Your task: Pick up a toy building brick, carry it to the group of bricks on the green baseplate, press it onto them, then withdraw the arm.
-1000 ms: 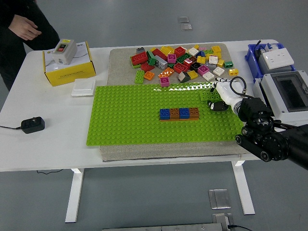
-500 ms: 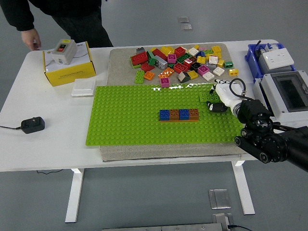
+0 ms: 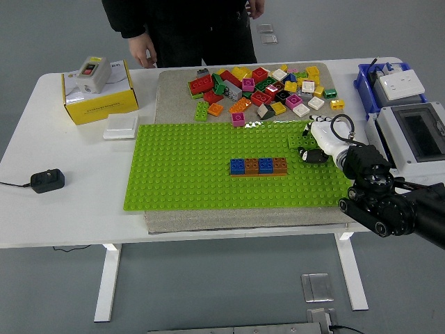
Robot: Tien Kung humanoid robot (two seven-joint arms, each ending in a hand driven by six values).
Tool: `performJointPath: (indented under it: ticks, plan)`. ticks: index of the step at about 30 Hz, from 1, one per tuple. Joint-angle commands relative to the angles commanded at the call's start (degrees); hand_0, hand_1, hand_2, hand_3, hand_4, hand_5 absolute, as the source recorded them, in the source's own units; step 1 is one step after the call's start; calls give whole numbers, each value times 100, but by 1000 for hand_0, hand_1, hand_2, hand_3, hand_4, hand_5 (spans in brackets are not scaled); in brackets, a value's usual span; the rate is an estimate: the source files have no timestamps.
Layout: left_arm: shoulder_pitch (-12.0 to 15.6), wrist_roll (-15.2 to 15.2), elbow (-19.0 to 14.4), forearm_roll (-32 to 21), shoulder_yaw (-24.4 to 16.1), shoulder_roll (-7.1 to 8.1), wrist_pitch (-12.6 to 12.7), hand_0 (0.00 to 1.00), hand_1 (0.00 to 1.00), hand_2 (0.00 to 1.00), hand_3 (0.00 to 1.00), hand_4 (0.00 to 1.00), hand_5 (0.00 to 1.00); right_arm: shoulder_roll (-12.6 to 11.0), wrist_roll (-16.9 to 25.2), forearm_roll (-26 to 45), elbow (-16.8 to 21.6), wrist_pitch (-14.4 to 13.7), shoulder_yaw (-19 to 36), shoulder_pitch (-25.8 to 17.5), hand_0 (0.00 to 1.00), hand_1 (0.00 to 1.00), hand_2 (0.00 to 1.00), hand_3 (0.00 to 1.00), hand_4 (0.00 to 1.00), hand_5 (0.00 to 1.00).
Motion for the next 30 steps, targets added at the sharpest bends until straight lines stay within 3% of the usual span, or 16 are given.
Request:
performJointPath:
  ticks: [8,9,30]
  plan:
    - [5,-5,0,0,39,-8,-16,670,647,627,754,403,696,-37,18,9,13,-16,20,27,954,995,998,591,610,424]
    - [6,-6,0,0,42,-9,-19,669,646,624,754,404,701,-45,17,11,24,-14,25,35,947,987,998,547,577,415]
    - [23,-20,0,0,61,-12,-58,666,639,613,746,401,712,-121,10,41,195,-20,21,67,946,986,998,548,594,430]
